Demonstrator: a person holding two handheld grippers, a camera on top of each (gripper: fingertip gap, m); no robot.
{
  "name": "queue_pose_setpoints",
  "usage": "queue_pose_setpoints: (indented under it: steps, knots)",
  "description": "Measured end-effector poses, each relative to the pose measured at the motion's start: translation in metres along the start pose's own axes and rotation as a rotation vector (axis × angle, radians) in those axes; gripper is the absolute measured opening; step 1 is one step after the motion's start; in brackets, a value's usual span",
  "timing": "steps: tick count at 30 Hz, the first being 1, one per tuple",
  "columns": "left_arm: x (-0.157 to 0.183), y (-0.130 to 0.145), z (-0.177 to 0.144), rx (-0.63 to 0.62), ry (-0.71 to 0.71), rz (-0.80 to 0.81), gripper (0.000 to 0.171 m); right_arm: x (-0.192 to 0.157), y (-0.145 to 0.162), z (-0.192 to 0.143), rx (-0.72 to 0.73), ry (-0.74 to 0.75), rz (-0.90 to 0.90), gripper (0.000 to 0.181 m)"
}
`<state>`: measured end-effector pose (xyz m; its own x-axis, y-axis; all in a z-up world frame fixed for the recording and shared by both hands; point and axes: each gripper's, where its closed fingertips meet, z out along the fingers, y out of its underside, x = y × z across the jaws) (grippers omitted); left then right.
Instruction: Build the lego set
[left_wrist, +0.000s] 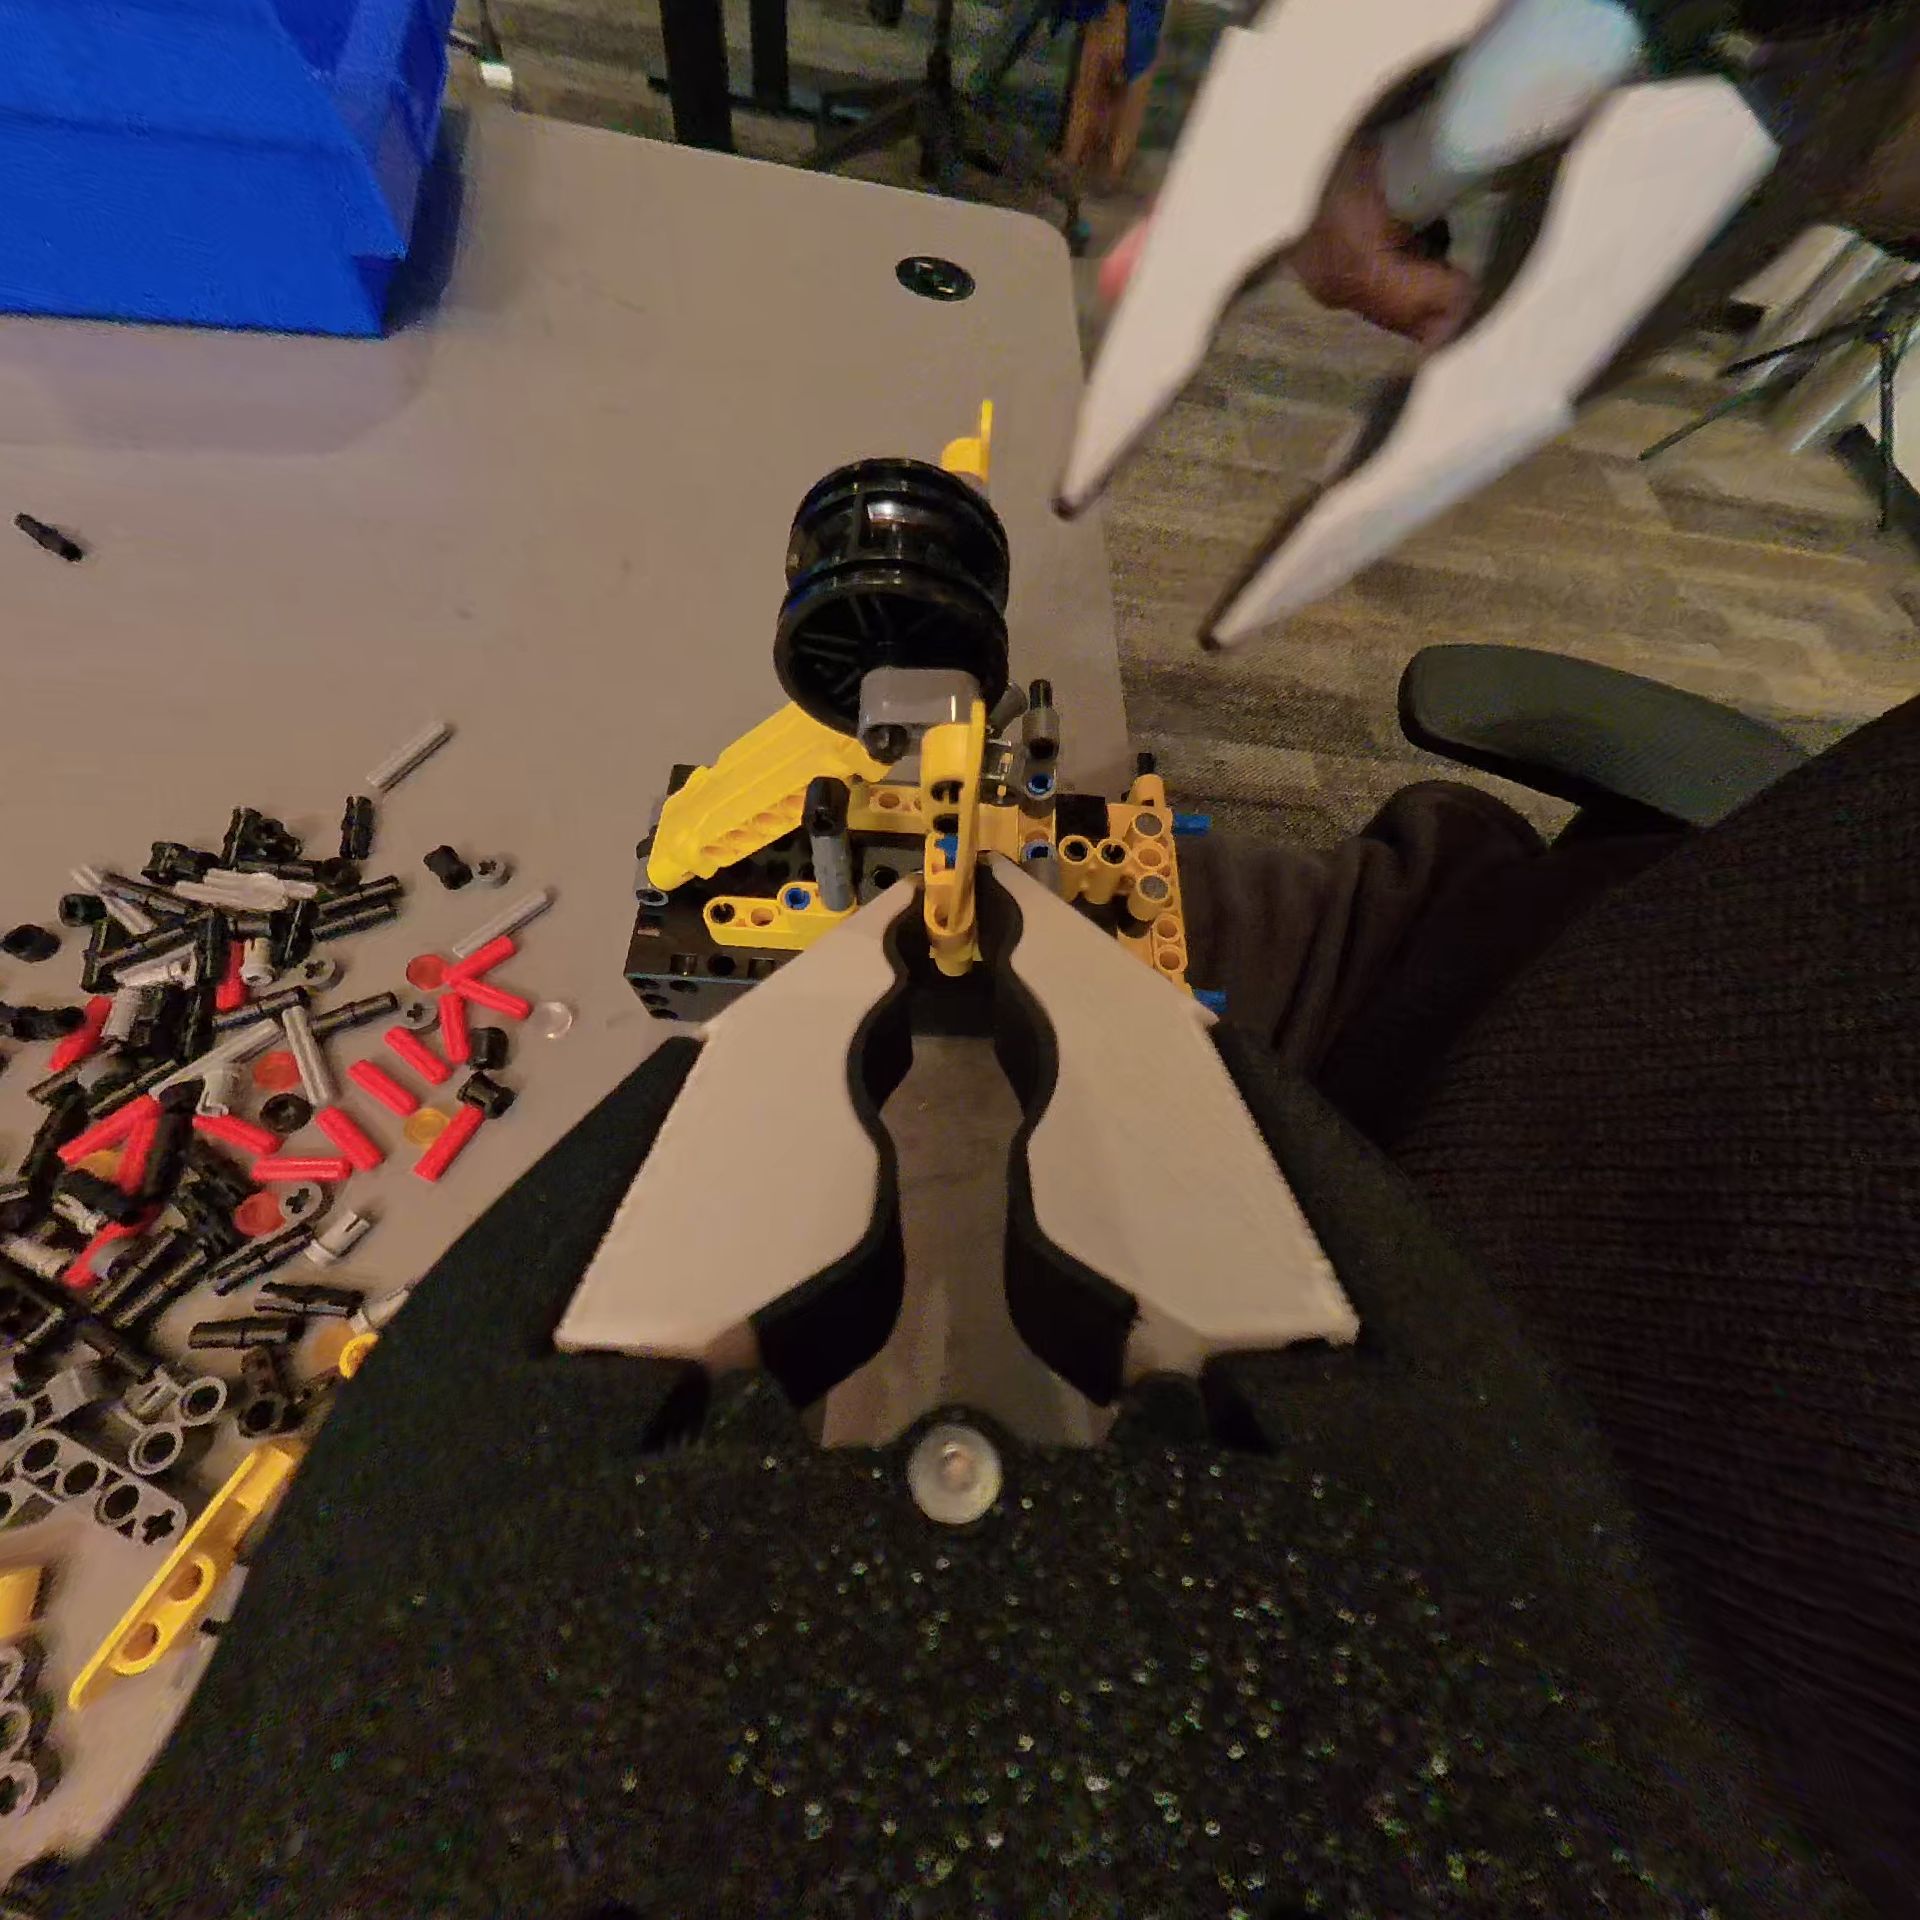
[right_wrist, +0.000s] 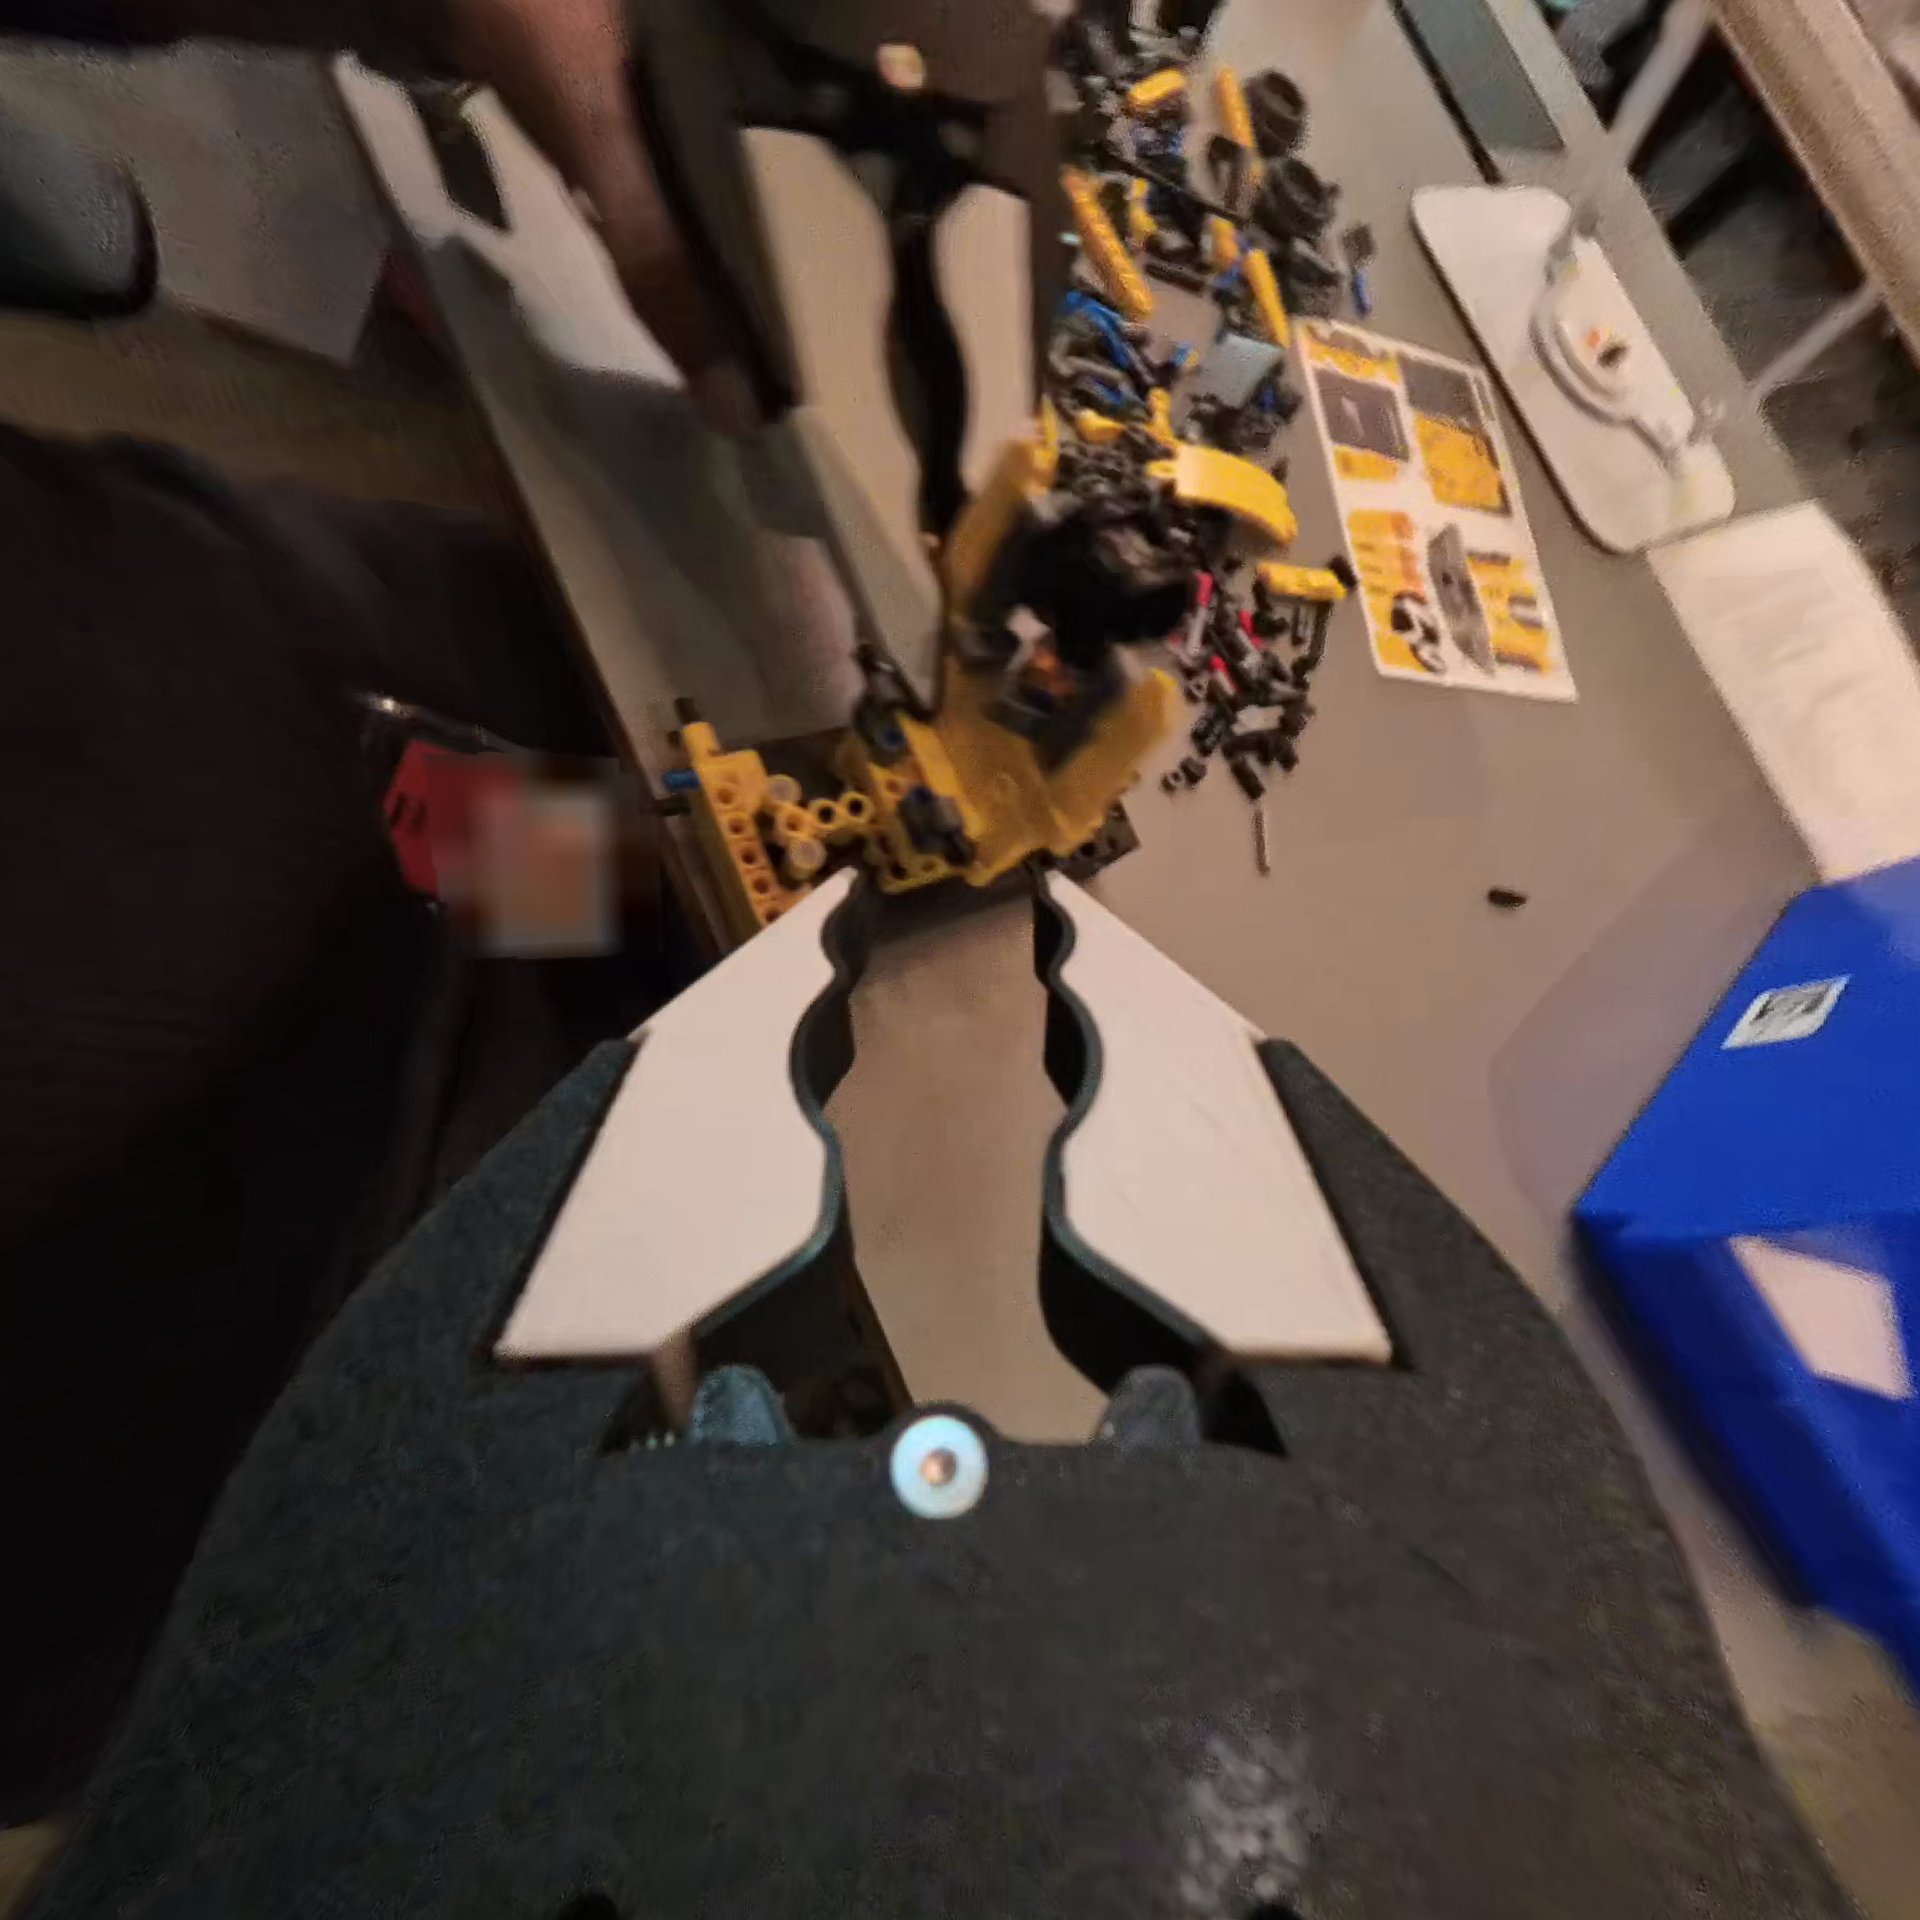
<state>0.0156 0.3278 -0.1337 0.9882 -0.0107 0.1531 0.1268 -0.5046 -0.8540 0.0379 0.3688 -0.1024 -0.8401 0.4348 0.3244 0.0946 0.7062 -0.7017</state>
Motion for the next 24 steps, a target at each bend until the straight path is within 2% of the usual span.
queue_pose_setpoints:
  steps: [4, 7, 9, 17, 20, 24]
  knots:
    - [0.000, -0.003, 0.005, 0.000, -0.052, -0.025, 0.008, -0.021, 0.005, 0.016, -0.145, -0.018, -0.187, 0.046]
    - [0.000, -0.004, 0.008, -0.003, -0.080, -0.032, 0.008, -0.013, 0.019, 0.027, -0.259, 0.004, -0.310, 0.048]
    - [0.000, -0.005, 0.008, -0.001, -0.088, -0.041, 0.008, -0.011, 0.020, 0.029, -0.286, -0.023, -0.349, 0.047]
    - [-0.001, -0.007, 0.011, -0.004, -0.101, -0.066, 0.008, -0.015, 0.016, 0.031, -0.367, -0.161, -0.393, 0.045]
    - [-0.002, -0.007, 0.012, 0.000, -0.106, -0.068, 0.008, -0.012, 0.020, 0.031, -0.429, -0.166, -0.417, 0.043]
    - [-0.002, -0.008, 0.014, 0.003, -0.099, -0.066, 0.008, -0.012, 0.021, 0.028, -0.501, -0.221, -0.322, 0.045]
